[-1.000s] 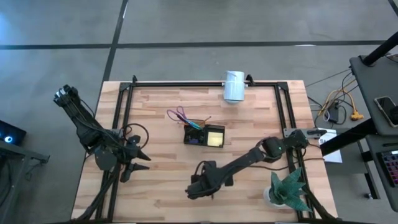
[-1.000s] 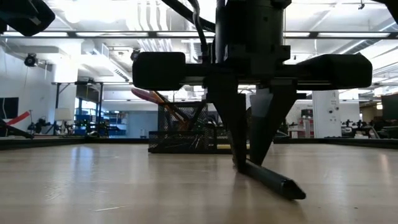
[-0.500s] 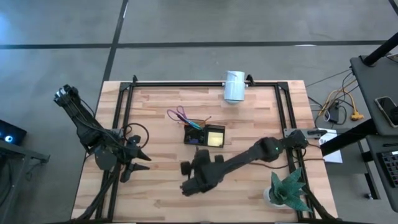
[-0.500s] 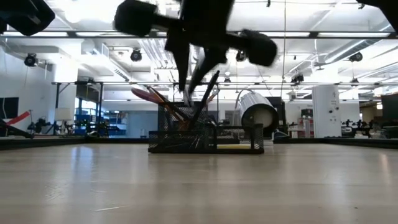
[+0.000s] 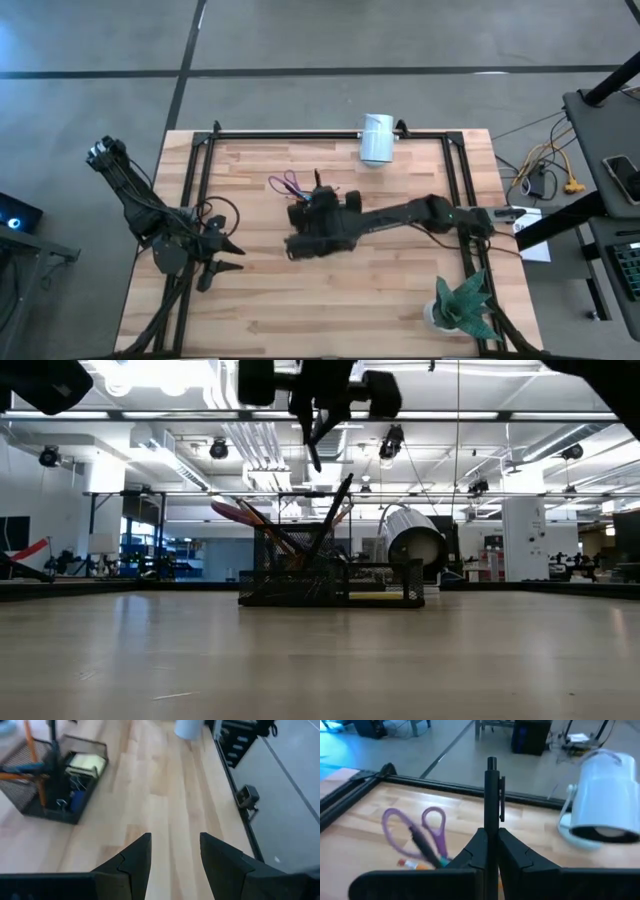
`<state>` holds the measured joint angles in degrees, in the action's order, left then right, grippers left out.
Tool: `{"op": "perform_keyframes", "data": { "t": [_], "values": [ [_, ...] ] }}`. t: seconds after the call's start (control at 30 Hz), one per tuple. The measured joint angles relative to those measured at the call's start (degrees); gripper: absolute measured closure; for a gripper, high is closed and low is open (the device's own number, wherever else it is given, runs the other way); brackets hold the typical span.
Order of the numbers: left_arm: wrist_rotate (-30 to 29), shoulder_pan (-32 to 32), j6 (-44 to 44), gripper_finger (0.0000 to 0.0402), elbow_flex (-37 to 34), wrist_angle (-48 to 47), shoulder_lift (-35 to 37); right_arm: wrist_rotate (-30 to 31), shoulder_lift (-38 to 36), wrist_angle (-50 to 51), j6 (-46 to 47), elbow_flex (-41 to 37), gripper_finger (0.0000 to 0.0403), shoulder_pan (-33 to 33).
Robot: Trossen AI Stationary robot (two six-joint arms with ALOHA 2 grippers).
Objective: Pick and place office supplies into organizer
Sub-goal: Put the black pen into the black desk organizer
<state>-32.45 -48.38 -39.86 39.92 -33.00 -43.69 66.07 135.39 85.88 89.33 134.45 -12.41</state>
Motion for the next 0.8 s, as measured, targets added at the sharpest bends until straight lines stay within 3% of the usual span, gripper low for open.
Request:
{"op": "perform_keyframes", "data": {
  "t": [0.2, 0.43, 0.8],
  "values": [
    [-3.8, 0.0, 0.1, 0.0252, 0.0, -0.4, -0.3, 3.2, 0.4, -8.5, -12.2, -0.3, 0.039, 5.0],
    [-7.5, 0.0, 0.3, 0.0252, 0.0, -6.1, 4.0, 5.7, 0.6, -28.2, -26.1, -6.3, 0.039, 6.9],
    [-8.4, 0.0, -0.2, 0.0252, 0.0, -11.1, 9.5, 12.3, 0.8, -31.0, -17.3, -15.2, 0.039, 4.7]
  ]
}}
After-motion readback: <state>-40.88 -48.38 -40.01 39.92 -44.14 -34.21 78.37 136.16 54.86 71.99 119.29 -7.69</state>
